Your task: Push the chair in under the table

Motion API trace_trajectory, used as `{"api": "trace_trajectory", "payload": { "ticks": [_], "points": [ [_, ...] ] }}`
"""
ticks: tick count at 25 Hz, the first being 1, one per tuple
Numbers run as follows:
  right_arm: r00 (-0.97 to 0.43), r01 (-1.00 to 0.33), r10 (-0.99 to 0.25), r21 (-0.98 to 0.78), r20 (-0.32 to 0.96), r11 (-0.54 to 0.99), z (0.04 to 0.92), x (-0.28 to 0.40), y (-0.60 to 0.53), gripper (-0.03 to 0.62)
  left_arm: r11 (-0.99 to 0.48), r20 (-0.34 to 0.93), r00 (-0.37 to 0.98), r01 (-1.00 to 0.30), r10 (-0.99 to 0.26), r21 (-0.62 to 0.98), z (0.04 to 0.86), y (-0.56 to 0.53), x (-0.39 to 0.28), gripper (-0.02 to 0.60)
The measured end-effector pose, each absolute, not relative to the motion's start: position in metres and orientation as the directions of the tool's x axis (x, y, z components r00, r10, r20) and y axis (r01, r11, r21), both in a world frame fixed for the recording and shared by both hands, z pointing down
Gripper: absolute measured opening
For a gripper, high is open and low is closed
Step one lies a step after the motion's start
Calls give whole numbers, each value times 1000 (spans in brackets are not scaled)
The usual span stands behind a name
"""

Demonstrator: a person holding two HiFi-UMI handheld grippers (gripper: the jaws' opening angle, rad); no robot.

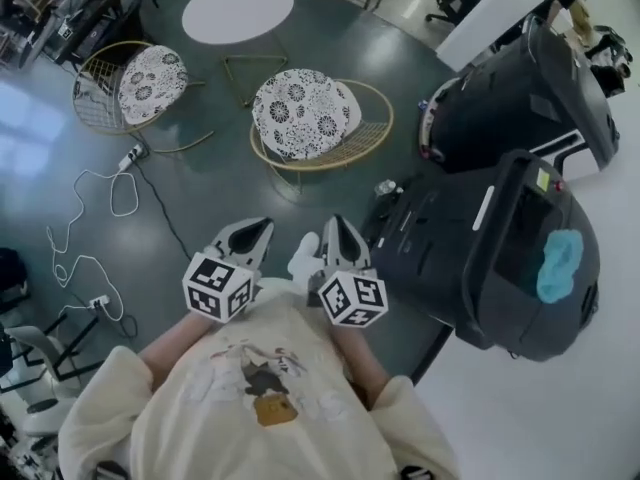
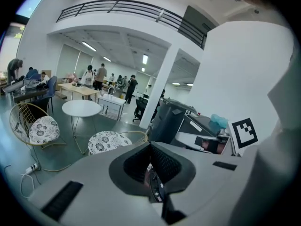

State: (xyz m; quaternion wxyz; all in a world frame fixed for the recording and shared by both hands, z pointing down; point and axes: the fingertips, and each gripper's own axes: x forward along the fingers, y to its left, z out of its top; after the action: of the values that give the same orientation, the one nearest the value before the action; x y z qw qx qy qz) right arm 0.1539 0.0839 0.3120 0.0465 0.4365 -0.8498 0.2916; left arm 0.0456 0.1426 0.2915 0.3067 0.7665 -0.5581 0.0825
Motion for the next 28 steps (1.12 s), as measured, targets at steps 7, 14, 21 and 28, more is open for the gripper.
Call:
{"api": "trace_trajectory", "payload": {
  "ticks": [7, 14, 21, 28],
  "points": [
    [-631, -754, -699, -477, 337, 451, 329, 169, 1, 9, -148, 490, 306, -931, -816, 335, 294, 70, 57, 9],
    [-673, -720, -644, -523, 364, 457, 345, 142, -47, 9, -181, 561, 284, -956, -778, 232, 329, 19, 38, 9],
    [-575, -798, -670, -504, 470, 331, 375, 147, -87, 11, -329, 616, 398, -916, -679, 229, 373, -27, 51, 10],
    [-524, -836, -627, -487, 576, 251, 420, 149, -119, 19, -434, 628, 488, -865, -606, 253, 415, -78, 55, 12]
  ]
}}
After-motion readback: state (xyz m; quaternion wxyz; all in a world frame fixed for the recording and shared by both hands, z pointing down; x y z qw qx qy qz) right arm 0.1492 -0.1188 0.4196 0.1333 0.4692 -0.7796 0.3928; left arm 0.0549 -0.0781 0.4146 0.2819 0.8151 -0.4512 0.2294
